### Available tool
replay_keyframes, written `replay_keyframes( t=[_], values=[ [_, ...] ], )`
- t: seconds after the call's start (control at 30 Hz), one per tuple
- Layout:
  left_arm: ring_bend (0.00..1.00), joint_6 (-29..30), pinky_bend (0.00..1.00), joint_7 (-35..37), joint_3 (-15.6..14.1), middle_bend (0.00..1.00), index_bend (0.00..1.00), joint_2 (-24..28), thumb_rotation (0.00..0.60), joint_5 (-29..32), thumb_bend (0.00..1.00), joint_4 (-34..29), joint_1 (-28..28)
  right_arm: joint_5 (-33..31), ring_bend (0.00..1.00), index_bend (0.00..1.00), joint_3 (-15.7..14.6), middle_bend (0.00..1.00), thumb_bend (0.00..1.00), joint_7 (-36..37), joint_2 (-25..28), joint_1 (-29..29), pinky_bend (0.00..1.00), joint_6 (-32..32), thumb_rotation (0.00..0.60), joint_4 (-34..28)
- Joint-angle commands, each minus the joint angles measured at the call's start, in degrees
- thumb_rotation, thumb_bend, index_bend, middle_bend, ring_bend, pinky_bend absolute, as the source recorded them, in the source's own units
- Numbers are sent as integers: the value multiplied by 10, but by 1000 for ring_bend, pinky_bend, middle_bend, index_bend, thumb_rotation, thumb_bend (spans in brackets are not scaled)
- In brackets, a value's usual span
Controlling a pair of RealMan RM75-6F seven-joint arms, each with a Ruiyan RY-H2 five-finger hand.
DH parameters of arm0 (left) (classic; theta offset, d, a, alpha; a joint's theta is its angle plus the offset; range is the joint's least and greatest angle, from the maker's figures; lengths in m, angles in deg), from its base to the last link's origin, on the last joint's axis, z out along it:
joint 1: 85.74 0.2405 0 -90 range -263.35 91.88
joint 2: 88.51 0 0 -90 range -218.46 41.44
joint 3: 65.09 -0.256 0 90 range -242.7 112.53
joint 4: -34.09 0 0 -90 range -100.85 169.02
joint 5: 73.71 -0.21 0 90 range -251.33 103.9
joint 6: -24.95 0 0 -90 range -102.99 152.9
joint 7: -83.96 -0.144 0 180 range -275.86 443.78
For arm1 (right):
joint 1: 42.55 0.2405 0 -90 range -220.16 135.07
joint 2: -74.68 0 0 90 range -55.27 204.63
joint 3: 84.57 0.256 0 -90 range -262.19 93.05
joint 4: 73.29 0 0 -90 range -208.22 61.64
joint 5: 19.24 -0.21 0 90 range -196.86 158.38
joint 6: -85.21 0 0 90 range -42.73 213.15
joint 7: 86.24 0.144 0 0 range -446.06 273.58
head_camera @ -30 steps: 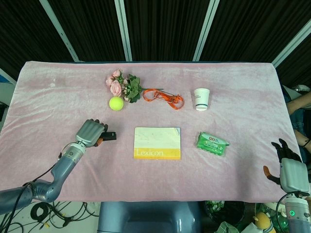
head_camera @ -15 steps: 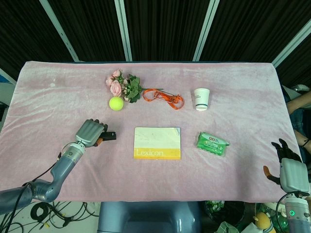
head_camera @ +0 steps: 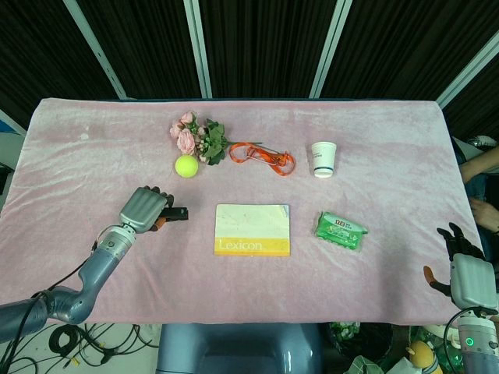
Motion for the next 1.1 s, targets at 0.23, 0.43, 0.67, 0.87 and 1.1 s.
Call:
replay_keyframes(
  t=[0.23,0.43,0.67,0.87,1.1],
  values=[
    [323,0,435,14,46,517,428,7,600,-7,376,-51,-32,2,190,176,-1,64,244,-3,-1,0,233,1,600,-1],
    [323,-29,435,-34,71,517,429,-35,600,39,377,-46,-80,0,190,175,-1,64,244,-2,-1,0,233,1,600,0],
    [324,-39,436,-120,90,519,430,-94,600,135,376,-38,-141,1,190,176,-1,64,244,-3,-1,1,233,0,600,1],
    [324,-27,441,-178,84,520,430,-140,600,195,377,-20,-178,0,190,175,-1,64,244,-1,-1,0,233,1,600,1],
    [324,-15,440,-205,78,512,429,-168,600,235,376,-4,-200,-1,190,175,0,64,243,2,0,0,233,0,600,2]
  ],
)
